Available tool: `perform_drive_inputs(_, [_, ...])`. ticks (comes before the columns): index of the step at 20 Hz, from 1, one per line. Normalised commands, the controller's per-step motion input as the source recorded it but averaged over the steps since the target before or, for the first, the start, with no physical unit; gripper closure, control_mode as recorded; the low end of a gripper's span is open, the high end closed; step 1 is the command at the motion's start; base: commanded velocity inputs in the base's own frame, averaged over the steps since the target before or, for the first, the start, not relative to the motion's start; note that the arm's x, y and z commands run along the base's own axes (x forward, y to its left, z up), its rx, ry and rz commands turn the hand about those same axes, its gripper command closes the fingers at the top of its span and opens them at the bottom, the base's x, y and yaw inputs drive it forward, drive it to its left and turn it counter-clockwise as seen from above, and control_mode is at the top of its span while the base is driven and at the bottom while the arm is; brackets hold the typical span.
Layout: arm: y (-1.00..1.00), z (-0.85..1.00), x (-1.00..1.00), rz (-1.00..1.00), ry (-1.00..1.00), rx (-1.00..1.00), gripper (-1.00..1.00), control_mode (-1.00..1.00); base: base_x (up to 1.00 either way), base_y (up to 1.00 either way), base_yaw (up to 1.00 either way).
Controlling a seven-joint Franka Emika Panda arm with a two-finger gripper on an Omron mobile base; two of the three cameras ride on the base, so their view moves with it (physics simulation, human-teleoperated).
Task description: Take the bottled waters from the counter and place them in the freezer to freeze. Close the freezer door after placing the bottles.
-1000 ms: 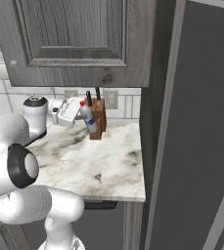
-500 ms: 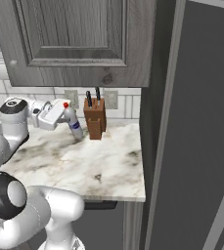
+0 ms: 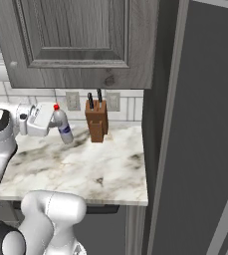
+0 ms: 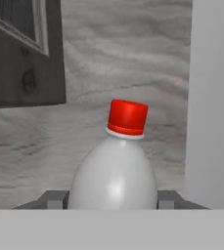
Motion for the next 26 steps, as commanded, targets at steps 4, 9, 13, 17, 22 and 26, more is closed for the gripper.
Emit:
perform_drive_inputs(4, [0.00, 0.00, 0.00, 0.00, 0.00, 0.00, 1.00, -1.00, 0.00, 0.00, 0.00])
perform_drive_inputs(9, [0.02, 0.00, -0.30, 0.12, 0.00, 0.00, 1.00, -1.00, 0.00, 0.00, 0.00])
perform_drive_inputs(13, [0.37, 0.06, -0.53, 0.24, 0.00, 0.00, 1.00, -1.00, 0.00, 0.00, 0.00])
perform_drive_inputs(17, [0.57, 0.03, -0.53, 0.34, 0.00, -0.02, 1.00, -1.00, 0.00, 0.00, 0.00])
perform_drive_inputs(22, [0.39, 0.00, -0.28, 0.39, 0.00, -0.03, 1.00, -1.00, 0.00, 0.00, 0.00])
perform_drive_inputs(26, [0.06, 0.00, -0.07, 0.32, 0.00, 0.00, 1.00, -1.00, 0.00, 0.00, 0.00])
